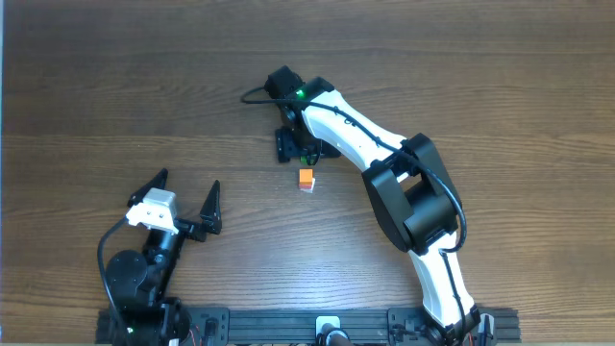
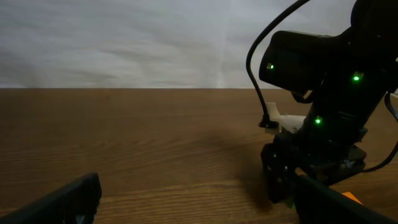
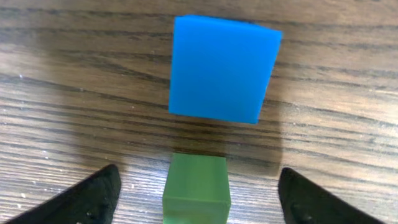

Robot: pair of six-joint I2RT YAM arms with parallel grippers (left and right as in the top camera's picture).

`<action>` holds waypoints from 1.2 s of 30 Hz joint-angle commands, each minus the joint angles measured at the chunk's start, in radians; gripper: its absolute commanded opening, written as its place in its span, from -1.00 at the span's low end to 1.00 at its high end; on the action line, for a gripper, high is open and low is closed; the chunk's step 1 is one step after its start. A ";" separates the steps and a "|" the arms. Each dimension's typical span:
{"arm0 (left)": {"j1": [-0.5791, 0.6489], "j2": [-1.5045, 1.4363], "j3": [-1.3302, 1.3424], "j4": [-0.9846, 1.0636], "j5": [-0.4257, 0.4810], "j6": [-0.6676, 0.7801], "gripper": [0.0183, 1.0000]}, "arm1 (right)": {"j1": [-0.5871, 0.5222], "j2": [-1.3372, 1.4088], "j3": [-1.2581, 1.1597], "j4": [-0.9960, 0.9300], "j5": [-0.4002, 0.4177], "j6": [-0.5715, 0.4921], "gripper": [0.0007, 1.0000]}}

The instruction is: Stack Cubes

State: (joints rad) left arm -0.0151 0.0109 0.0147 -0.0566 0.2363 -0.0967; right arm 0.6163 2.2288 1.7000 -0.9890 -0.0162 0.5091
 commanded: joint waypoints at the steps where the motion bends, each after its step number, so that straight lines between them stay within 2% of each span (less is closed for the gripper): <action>1: -0.005 -0.005 -0.009 0.005 0.010 0.014 1.00 | 0.006 0.013 0.017 -0.005 0.003 0.011 0.51; 13: -0.005 -0.004 -0.009 0.005 0.010 0.014 1.00 | 0.006 0.013 0.017 -0.021 0.003 0.010 0.14; 17: -0.005 -0.004 -0.009 0.005 0.010 0.014 1.00 | 0.006 0.013 0.017 -0.021 0.003 0.010 -0.07; 36: -0.005 -0.004 -0.009 0.005 0.010 0.014 1.00 | 0.007 0.013 0.017 -0.001 -0.013 -0.002 -0.36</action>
State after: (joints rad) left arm -0.0151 0.0113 0.0147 -0.0570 0.2363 -0.0967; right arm 0.6163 2.2292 1.7000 -0.9936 -0.0204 0.5152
